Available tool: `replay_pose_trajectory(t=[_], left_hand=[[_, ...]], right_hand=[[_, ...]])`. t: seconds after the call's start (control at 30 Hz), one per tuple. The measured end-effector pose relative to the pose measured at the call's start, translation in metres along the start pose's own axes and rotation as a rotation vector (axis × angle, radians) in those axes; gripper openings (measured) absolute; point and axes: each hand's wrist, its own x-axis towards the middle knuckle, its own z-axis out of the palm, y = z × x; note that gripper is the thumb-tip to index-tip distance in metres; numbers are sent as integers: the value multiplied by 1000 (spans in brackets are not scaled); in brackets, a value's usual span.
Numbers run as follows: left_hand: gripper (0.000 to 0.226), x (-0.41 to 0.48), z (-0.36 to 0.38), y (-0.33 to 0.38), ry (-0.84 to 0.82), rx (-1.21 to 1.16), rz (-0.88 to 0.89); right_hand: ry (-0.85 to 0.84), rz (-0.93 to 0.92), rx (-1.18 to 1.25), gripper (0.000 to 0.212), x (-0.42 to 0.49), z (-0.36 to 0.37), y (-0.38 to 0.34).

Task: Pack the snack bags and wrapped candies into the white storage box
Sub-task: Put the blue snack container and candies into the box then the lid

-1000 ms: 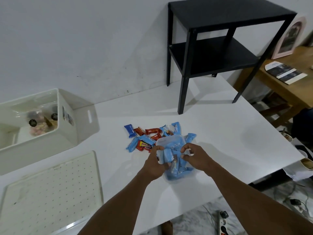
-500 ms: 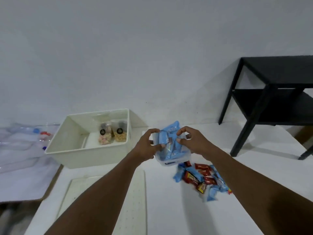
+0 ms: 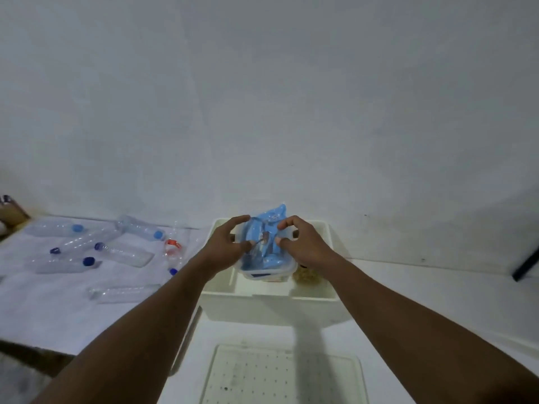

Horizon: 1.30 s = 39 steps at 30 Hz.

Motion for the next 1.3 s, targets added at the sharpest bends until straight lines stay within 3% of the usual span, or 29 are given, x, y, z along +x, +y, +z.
replay_pose_trajectory(t=[0.33, 0.73, 0.83, 1.0, 1.13, 1.3], left_hand=[[62, 77, -46, -123, -80, 121, -139], [56, 114, -13, -180, -195, 320, -212], [69, 110, -9, -177, -201, 405, -226], [70, 97, -12, -156, -174, 536, -212], [72, 87, -4, -140, -129, 564, -211], [71, 75, 40, -106, -91, 552, -72]], right_hand=[[-63, 216, 6, 25, 82, 124, 58], [-156, 398, -38, 32, 118, 167, 127], [-180, 392, -71, 37, 118, 168, 126], [-173, 341, -107, 34, 109, 151, 106], [-79, 265, -135, 21, 86, 121, 87], [91, 166, -140, 13, 36, 64, 74]])
